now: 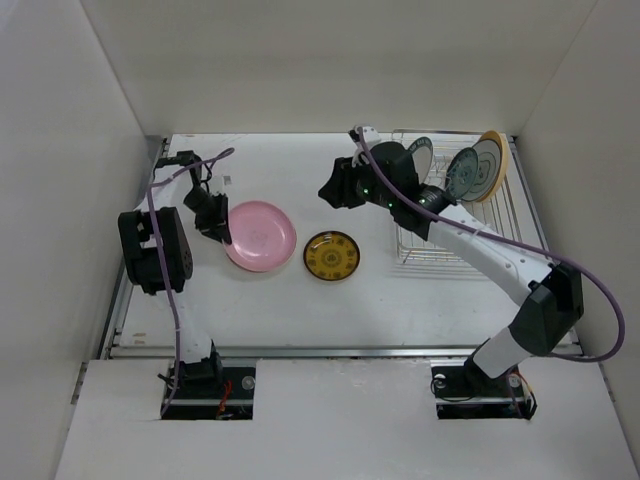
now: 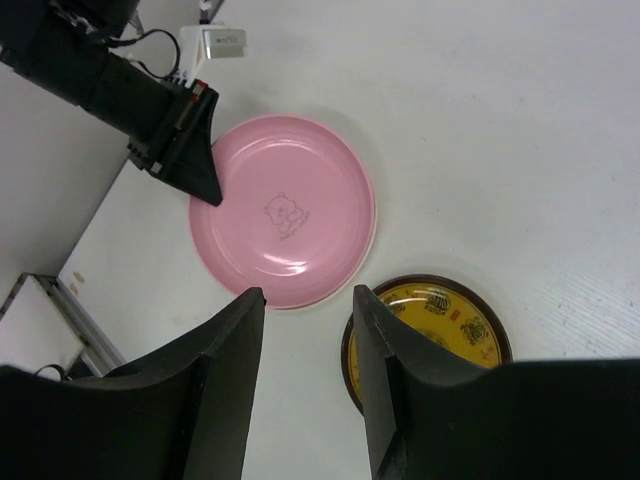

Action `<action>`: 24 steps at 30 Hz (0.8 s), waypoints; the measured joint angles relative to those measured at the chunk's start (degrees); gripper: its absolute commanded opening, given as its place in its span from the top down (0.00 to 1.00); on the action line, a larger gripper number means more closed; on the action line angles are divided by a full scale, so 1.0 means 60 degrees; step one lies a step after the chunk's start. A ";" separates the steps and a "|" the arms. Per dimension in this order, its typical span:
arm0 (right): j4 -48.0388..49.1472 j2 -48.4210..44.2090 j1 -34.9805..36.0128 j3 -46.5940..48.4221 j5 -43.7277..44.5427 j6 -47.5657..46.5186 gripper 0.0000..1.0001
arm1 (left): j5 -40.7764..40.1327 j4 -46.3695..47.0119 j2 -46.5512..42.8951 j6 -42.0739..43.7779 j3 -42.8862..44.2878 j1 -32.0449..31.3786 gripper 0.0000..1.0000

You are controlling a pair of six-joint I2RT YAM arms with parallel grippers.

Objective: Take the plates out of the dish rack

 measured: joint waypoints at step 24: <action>-0.2623 0.0408 -0.1249 0.1341 0.2874 0.0211 0.42 | -0.2583 -0.0200 0.0280 -0.0040 0.0168 -0.0801 0.35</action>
